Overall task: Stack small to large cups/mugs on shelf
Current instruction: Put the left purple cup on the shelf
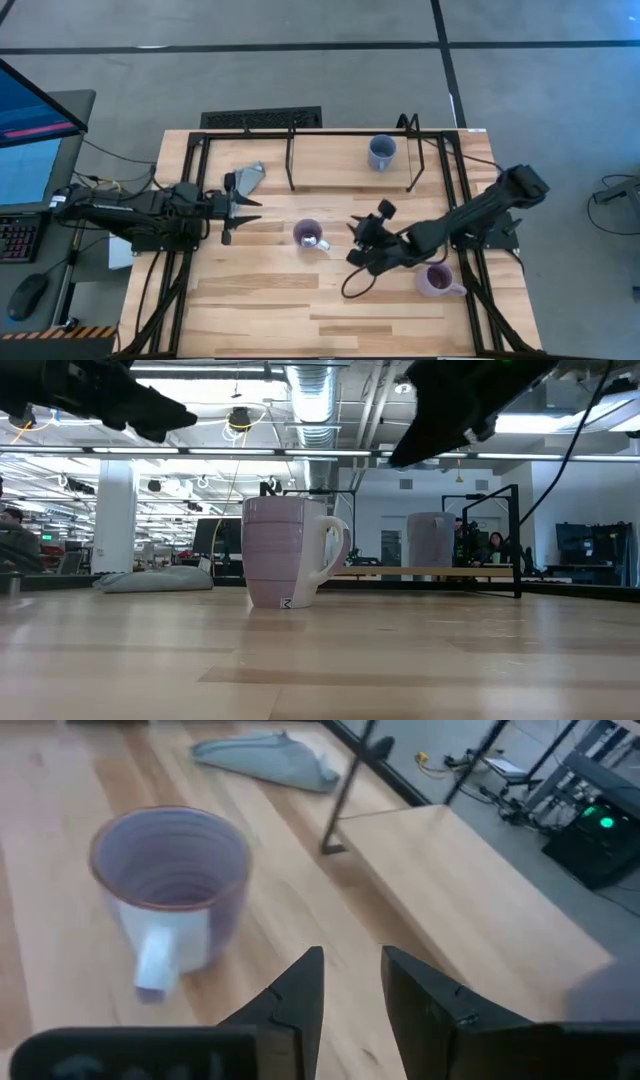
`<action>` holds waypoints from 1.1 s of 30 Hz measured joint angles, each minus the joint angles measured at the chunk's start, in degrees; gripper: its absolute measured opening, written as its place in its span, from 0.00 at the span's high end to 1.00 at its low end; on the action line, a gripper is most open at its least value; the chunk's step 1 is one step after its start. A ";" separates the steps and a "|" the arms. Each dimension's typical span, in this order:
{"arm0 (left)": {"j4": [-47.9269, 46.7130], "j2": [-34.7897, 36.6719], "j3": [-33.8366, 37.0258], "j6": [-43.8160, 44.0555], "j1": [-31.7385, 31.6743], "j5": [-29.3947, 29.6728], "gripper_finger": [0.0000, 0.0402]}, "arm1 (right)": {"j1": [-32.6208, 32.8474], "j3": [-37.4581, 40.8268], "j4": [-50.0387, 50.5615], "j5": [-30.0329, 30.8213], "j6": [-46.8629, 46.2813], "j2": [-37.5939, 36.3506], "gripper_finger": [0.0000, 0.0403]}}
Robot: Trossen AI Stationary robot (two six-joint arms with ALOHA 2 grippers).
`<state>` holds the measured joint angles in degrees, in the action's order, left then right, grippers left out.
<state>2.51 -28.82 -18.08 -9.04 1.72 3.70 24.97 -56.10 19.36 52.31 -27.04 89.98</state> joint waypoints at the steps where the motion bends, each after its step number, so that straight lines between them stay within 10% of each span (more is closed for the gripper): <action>1: 0.21 0.02 0.23 -0.17 0.00 0.00 0.65 | 0.00 0.00 -1.92 -0.04 0.50 1.20 0.69; 33: -9.25 -0.02 1.40 -2.53 0.00 0.15 0.65 | -0.37 -7.10 -11.96 -10.88 -11.31 12.54 0.69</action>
<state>-6.74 -28.84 -16.69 -11.57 1.72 3.86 24.60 -63.20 7.41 41.43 -38.35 102.52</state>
